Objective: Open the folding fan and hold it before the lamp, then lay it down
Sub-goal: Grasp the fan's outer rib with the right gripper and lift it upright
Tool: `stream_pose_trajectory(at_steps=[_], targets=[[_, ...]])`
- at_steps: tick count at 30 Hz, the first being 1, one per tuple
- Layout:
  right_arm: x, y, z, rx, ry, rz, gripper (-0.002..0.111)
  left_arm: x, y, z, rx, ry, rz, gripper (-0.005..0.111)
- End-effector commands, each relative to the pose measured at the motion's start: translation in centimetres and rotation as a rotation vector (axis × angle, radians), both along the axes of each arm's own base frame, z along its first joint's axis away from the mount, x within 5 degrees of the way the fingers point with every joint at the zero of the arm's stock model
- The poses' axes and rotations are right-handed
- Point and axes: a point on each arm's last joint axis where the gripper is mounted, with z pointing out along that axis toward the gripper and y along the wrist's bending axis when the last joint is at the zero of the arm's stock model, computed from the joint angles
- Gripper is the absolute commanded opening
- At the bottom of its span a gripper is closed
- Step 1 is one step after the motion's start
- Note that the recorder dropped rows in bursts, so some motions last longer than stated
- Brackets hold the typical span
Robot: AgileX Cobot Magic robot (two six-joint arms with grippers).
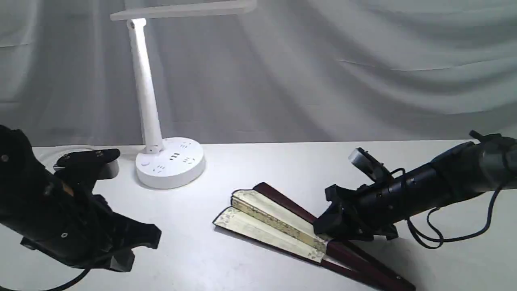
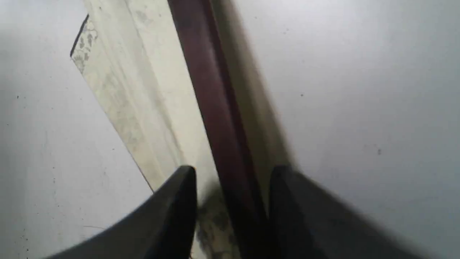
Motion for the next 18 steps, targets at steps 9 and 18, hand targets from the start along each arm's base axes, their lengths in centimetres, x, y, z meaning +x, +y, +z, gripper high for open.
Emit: stream_pose_trajectory(at_steps=[9, 18], targets=[[-0.4, 0.6, 0.4, 0.057, 0.017, 0.063, 0.0, 0.0, 0.0, 0.1, -0.007, -0.009, 0.005, 0.0], [-0.7, 0.5, 1.2, 0.18, 0.047, 0.069, 0.0, 0.0, 0.0, 0.1, -0.007, -0.009, 0.005, 0.0]])
